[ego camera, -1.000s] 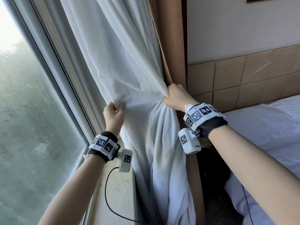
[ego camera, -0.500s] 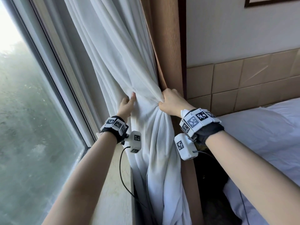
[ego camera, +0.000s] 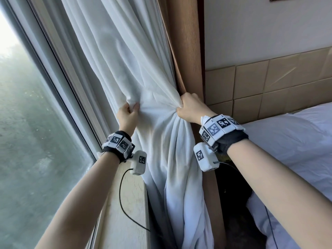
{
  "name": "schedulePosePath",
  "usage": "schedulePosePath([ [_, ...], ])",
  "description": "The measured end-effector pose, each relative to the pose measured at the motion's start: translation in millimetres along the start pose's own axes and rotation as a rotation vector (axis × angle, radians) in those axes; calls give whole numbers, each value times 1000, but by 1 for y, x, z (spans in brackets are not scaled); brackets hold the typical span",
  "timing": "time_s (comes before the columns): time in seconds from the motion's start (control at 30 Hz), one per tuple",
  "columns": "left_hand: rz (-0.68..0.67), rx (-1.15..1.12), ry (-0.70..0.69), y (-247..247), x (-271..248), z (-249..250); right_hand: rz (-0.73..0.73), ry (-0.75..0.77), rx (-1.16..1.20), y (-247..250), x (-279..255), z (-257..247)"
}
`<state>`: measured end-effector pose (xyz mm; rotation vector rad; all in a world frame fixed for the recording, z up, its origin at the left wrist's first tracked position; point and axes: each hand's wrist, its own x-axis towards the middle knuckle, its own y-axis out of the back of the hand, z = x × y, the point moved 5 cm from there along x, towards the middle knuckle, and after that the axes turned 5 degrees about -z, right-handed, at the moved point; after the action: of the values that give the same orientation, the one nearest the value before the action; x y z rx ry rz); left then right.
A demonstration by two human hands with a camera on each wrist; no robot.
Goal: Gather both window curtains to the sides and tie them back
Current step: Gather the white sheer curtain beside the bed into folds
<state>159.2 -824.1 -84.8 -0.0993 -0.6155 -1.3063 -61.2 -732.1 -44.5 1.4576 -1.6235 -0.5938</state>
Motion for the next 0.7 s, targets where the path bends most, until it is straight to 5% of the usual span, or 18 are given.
schedulePosePath([
  [0.2,67,60,-114,17,-56,33,18,-31,-14,0,0,-6],
  [0.5,-447,-146,-119,-43,-61,95,-11,9,-66,-9,-9,-17],
  [0.7,-750,-342,-19,-55,-76,97,-184,-26,233,4,-2,4],
])
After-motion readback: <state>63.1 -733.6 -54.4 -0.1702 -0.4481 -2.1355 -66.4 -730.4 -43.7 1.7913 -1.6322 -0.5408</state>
